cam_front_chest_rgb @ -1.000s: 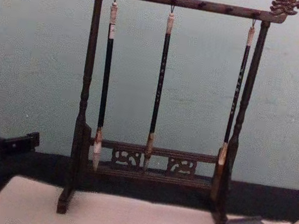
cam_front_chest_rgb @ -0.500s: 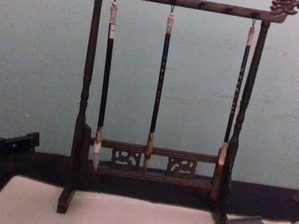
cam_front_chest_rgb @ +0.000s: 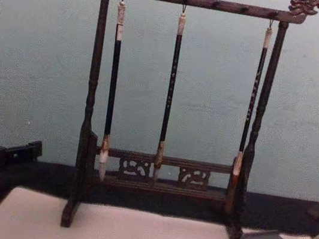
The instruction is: Pick up the brush from the inkstone, write on the paper, then place the brush back to its original position.
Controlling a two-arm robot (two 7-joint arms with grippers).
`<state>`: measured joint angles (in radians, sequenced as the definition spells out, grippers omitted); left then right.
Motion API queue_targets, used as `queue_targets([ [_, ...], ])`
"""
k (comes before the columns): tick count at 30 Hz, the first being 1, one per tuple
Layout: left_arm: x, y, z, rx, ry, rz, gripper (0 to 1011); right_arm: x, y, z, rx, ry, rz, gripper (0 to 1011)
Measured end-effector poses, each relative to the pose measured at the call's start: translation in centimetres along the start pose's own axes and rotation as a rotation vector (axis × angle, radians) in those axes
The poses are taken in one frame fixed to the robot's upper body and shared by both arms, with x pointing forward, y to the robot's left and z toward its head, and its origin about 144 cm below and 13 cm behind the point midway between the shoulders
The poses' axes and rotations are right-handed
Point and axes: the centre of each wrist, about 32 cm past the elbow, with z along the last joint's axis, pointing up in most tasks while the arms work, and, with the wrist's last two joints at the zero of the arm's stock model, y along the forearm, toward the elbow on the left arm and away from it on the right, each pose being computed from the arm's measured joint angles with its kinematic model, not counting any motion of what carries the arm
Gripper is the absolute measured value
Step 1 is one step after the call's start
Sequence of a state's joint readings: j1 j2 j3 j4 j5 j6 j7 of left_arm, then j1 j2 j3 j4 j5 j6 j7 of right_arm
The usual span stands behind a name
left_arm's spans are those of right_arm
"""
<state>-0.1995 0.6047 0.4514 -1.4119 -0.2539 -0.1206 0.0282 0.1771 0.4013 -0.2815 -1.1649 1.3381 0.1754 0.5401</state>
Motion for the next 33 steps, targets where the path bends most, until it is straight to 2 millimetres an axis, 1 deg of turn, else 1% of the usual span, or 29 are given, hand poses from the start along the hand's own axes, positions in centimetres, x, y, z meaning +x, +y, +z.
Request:
queue_targets([
  [7,0.0,0.0,0.0,0.0,0.0,0.0,1002,0.0,-0.02,0.02,0.002,0.0,0.0,1001],
  [10,0.0,0.0,0.0,0.0,0.0,0.0,1002,0.01,-0.02,0.02,0.002,0.0,0.0,946],
  [11,0.0,0.0,0.0,0.0,0.0,0.0,1002,0.01,-0.03,0.01,0.002,0.0,0.0,904],
  [13,0.0,0.0,0.0,0.0,0.0,0.0,1002,0.01,-0.03,0.01,0.002,0.0,0.0,882],
  [15,0.0,0.0,0.0,0.0,0.0,0.0,1000,0.01,-0.03,0.0,0.002,0.0,0.0,836],
  [16,0.0,0.0,0.0,0.0,0.0,0.0,1002,0.01,-0.03,0.0,0.002,0.0,0.0,783],
  [17,0.0,0.0,0.0,0.0,0.0,0.0,1002,0.01,-0.04,0.0,0.002,0.0,0.0,764],
  [18,0.0,0.0,0.0,0.0,0.0,0.0,1002,0.01,-0.04,0.0,0.002,0.0,0.0,708],
  [20,0.0,0.0,0.0,0.0,0.0,0.0,1002,0.01,-0.04,0.0,0.002,0.0,0.0,670],
  [22,0.0,0.0,0.0,0.0,0.0,0.0,1002,0.01,-0.04,0.01,0.002,0.0,0.0,586],
  [24,0.0,0.0,0.0,0.0,0.0,0.0,1002,0.02,-0.04,0.02,0.003,0.0,0.001,554],
  [25,0.0,0.0,0.0,0.0,0.0,0.0,1000,0.01,-0.04,0.02,0.003,0.0,0.001,501],
  [26,0.0,0.0,0.0,0.0,0.0,0.0,1002,0.02,-0.04,0.02,0.003,0.0,0.001,483],
  [27,0.0,0.0,0.0,0.0,0.0,0.0,1002,0.02,-0.04,0.02,0.003,0.0,0.001,419],
  [29,0.0,0.0,0.0,0.0,0.0,0.0,1002,0.02,-0.04,0.02,0.003,0.0,0.001,378],
  [30,0.0,0.0,0.0,0.0,0.0,0.0,1002,0.02,-0.05,0.02,0.003,0.0,0.001,316],
  [32,0.0,0.0,0.0,0.0,0.0,0.0,1002,0.02,-0.05,0.02,0.003,0.0,0.001,276],
  [33,0.0,0.0,0.0,0.0,0.0,0.0,1002,0.02,-0.04,0.02,0.003,0.0,0.001,235],
])
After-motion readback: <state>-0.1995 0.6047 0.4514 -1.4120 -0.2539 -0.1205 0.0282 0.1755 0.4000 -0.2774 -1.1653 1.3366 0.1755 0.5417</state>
